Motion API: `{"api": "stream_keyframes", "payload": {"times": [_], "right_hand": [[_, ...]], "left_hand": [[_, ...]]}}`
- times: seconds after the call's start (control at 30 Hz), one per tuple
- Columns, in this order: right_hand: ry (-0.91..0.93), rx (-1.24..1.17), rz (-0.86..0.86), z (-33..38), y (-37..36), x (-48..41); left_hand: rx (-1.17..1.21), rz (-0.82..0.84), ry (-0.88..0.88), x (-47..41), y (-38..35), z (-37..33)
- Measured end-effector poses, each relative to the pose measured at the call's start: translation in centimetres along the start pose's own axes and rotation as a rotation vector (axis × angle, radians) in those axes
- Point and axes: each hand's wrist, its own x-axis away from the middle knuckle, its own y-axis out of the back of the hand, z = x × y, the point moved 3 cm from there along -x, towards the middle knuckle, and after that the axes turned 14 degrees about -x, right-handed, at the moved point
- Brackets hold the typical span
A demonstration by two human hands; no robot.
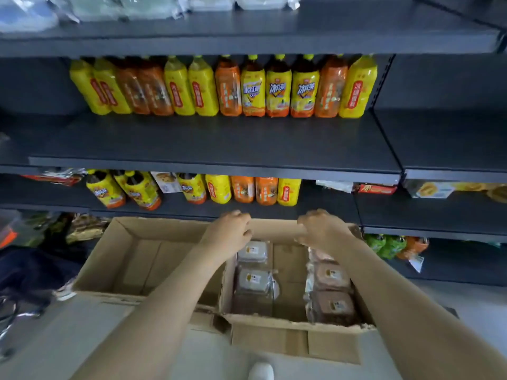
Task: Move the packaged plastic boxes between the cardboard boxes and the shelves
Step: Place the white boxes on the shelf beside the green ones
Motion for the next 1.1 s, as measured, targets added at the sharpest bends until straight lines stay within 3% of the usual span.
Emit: {"api": "stream_keyframes", "payload": {"times": [0.23, 0.57, 0.7, 0.9, 1.03, 1.1], "right_hand": [[-0.198, -0.202, 0.194, -3.7, -9.7, -3.8], [-0.503, -0.537, 0.465, -5.7, -24.9, -8.8], [-0.643, -0.641, 0.422, -7.0, -30.0, -10.9], [-0.85, -0.999, 0.208, -7.8, -38.7, -15.7], [-0.845, -1.096, 0.223, -7.1, -43.5, -17.6], [-0.859, -1.142, 0.192, -6.8, -44.5, -18.1]], "left_hand": [[0.116, 0.227, 0.012, -4.1, -12.0, -0.1], [0.456, 0.466, 0.309, -9.2, -24.9, 1.1], [0.503, 0.527, 0.429, -11.4, -29.7, 1.9], [0.621, 0.545, 0.585, -14.1, -37.8, 3.4], [0.845, 0.49, 0.866, -14.4, -42.6, 4.2], [0.87, 0.465, 0.885, -14.4, -44.4, 4.2]]}}
